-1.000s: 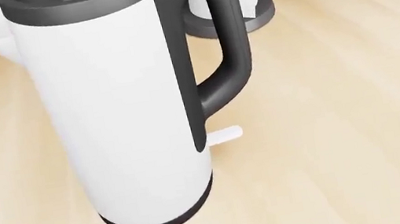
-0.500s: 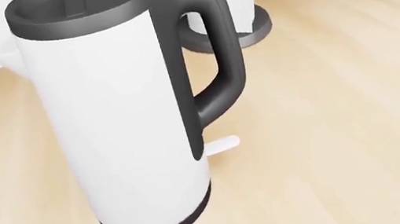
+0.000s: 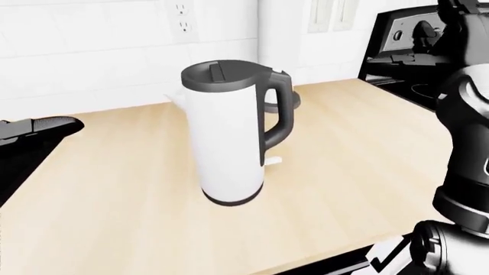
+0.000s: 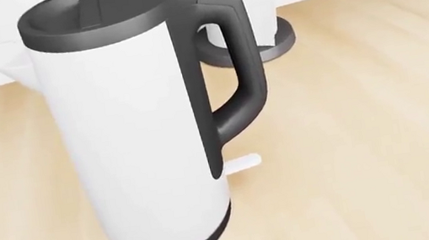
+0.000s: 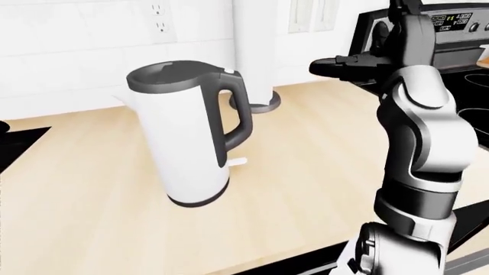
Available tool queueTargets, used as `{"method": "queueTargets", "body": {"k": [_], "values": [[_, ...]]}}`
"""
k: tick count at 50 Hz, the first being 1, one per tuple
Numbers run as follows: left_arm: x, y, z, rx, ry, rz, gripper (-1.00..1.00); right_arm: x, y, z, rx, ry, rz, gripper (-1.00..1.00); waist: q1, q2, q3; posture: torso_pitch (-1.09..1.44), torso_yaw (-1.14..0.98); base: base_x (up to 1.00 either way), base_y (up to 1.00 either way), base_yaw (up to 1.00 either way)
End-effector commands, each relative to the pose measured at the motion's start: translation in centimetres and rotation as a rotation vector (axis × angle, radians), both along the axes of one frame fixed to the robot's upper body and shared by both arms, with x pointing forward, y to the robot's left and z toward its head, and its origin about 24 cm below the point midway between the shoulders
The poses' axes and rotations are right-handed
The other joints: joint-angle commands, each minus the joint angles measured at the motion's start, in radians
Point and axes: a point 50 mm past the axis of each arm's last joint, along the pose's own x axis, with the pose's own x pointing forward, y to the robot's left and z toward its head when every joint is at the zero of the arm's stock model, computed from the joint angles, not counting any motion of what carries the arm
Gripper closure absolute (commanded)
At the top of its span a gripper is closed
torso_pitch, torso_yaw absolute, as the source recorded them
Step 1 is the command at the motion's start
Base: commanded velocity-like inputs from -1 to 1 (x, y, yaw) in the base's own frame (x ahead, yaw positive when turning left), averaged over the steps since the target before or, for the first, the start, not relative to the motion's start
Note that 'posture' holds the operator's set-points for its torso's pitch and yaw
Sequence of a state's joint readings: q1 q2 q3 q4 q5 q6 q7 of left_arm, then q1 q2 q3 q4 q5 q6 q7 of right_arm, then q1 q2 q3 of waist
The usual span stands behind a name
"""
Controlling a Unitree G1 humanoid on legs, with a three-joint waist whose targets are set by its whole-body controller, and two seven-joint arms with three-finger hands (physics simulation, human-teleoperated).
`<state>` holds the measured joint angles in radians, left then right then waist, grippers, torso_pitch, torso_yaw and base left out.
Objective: Press the button to open the lid of the electric kettle.
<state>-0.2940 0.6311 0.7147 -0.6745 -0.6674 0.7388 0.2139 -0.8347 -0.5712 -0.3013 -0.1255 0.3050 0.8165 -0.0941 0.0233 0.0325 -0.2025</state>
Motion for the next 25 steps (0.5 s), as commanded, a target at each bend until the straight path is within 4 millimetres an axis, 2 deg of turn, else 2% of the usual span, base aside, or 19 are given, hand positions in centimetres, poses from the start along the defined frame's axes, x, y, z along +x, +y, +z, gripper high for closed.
{"method": "queueTargets", "body": {"k": [1, 25], "values": [[-0.5, -0.2, 1.1, 0.032, -0.064, 0.001, -1.0, -0.5, 0.1, 1.8, -0.02, -0.083, -0.004, -1.0, -0.003, 0.001, -0.01, -0.31, 0.0, 0.0, 0.0, 0.0], [-0.5, -0.4, 1.2, 0.043, -0.062, 0.0, -1.0, 2.4, 1.7, 2.9, -0.051, -0.054, 0.023, -1.0, -0.002, 0.011, -0.009, -0.31, 0.0, 0.0, 0.0, 0.0]]}}
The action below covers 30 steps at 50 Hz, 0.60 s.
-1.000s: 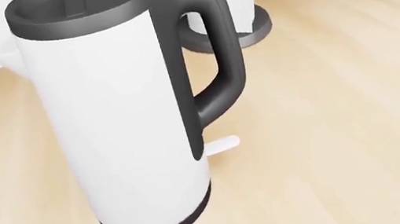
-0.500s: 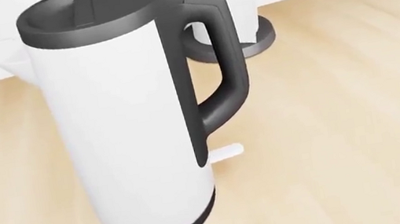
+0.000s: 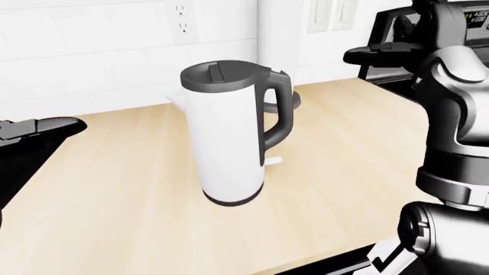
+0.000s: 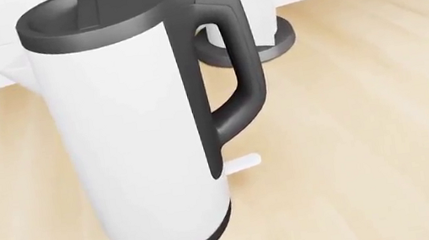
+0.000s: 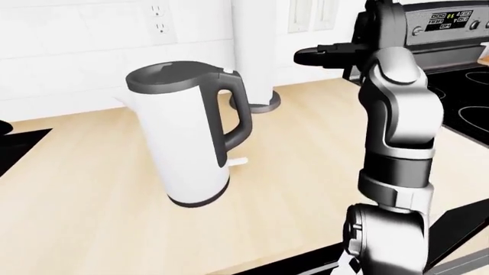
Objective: Press the button to open the lid of the electric kettle.
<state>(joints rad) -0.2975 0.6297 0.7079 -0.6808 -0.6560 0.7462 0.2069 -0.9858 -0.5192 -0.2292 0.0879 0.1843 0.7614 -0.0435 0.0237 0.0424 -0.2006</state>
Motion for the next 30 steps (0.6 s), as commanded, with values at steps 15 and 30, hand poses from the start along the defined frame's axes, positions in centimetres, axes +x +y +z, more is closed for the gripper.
{"method": "queueTargets", "body": {"k": [15, 30], "values": [[-0.4, -0.4, 1.4, 0.049, -0.067, 0.005, -1.0, 1.7, 1.9, 2.3, -0.068, -0.071, 0.042, -1.0, -0.005, 0.007, -0.01, -0.31, 0.0, 0.0, 0.0, 0.0], [-0.5, -0.4, 1.4, 0.048, -0.063, 0.007, -1.0, 3.6, 3.8, 2.1, -0.063, -0.033, 0.099, -1.0, -0.007, 0.015, -0.009, -0.31, 0.0, 0.0, 0.0, 0.0]]}}
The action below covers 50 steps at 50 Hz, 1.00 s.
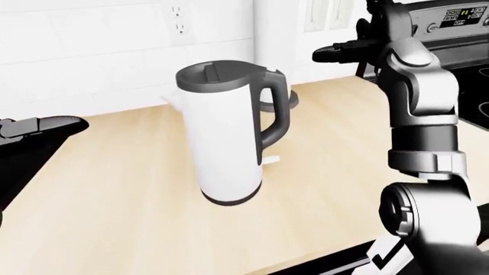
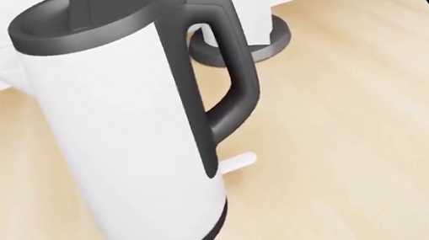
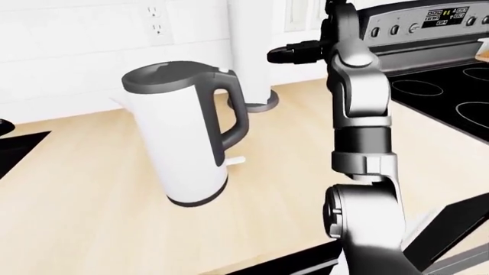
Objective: Press the button to open the lid of the electric kettle.
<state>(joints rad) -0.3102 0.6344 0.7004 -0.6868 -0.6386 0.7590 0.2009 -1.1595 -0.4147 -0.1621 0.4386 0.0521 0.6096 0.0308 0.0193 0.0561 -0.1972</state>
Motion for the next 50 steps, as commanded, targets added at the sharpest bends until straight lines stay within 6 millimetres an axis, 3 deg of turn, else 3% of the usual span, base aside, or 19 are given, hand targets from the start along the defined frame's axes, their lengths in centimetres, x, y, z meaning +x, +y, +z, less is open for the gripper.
{"method": "queueTargets", "body": {"k": [1, 13, 50], "values": [[-0.4, -0.2, 1.1, 0.032, -0.057, 0.009, -1.0, -0.5, 0.5, 2.6, -0.016, -0.109, 0.019, -1.0, -0.003, 0.002, -0.013, -0.31, 0.0, 0.0, 0.0, 0.0], [-0.4, -0.3, 1.0, 0.029, -0.054, -0.001, -1.0, 0.6, 1.9, 2.8, -0.033, -0.095, 0.051, -1.0, -0.007, 0.008, -0.013, -0.31, 0.0, 0.0, 0.0, 0.0], [-0.5, -0.2, 1.2, 0.024, -0.061, 0.001, -1.0, 0.8, 5.9, 4.0, -0.032, -0.083, 0.182, -1.0, -0.017, 0.017, -0.008, -0.31, 0.0, 0.0, 0.0, 0.0]]}}
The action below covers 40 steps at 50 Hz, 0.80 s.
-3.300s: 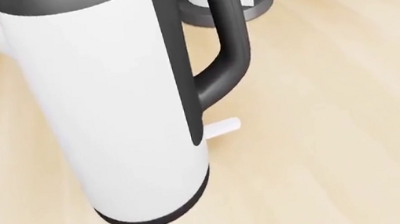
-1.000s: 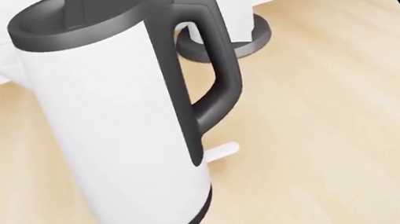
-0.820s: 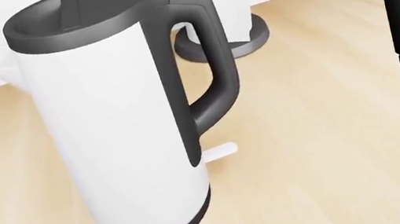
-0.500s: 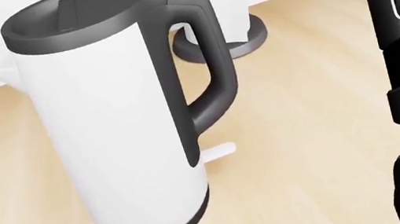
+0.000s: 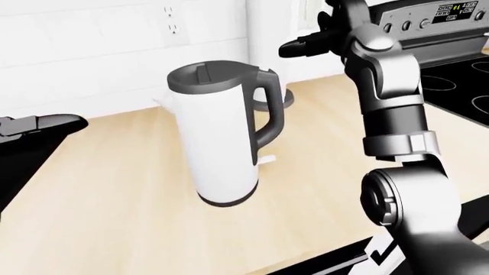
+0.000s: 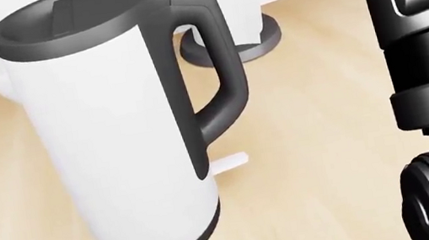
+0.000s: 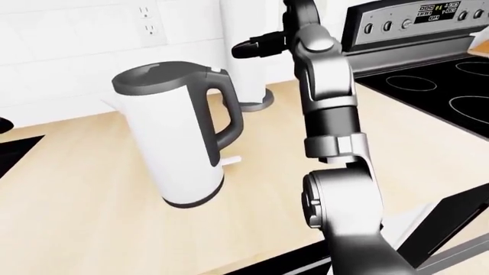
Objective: Press the button to open the lid of the electric kettle.
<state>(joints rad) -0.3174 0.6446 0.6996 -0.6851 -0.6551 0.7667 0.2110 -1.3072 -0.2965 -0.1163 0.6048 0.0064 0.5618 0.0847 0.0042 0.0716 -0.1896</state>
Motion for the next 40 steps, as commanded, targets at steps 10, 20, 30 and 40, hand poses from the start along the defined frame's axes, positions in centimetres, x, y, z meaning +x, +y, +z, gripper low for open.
{"method": "queueTargets", "body": {"k": [10, 20, 30, 40], "values": [[-0.6, -0.1, 1.2, 0.028, -0.064, 0.01, -1.0, -1.1, 1.4, 2.7, 0.019, -0.083, 0.076, -1.0, -0.004, 0.002, -0.013, -0.31, 0.0, 0.0, 0.0, 0.0], [-0.7, -0.1, 1.1, 0.027, -0.065, 0.008, -1.0, -1.1, 2.1, 2.3, 0.003, -0.079, 0.097, -1.0, -0.005, 0.004, -0.011, -0.31, 0.0, 0.0, 0.0, 0.0], [-0.6, -0.1, 1.2, 0.026, -0.067, 0.007, -1.0, -1.1, 2.5, 2.3, 0.0, -0.071, 0.111, -1.0, -0.005, 0.005, -0.011, -0.31, 0.0, 0.0, 0.0, 0.0], [-0.7, -0.1, 1.3, 0.026, -0.069, 0.006, -1.0, -1.0, 2.6, 2.5, 0.038, -0.036, 0.15, -1.0, -0.006, 0.004, -0.01, -0.31, 0.0, 0.0, 0.0, 0.0]]}}
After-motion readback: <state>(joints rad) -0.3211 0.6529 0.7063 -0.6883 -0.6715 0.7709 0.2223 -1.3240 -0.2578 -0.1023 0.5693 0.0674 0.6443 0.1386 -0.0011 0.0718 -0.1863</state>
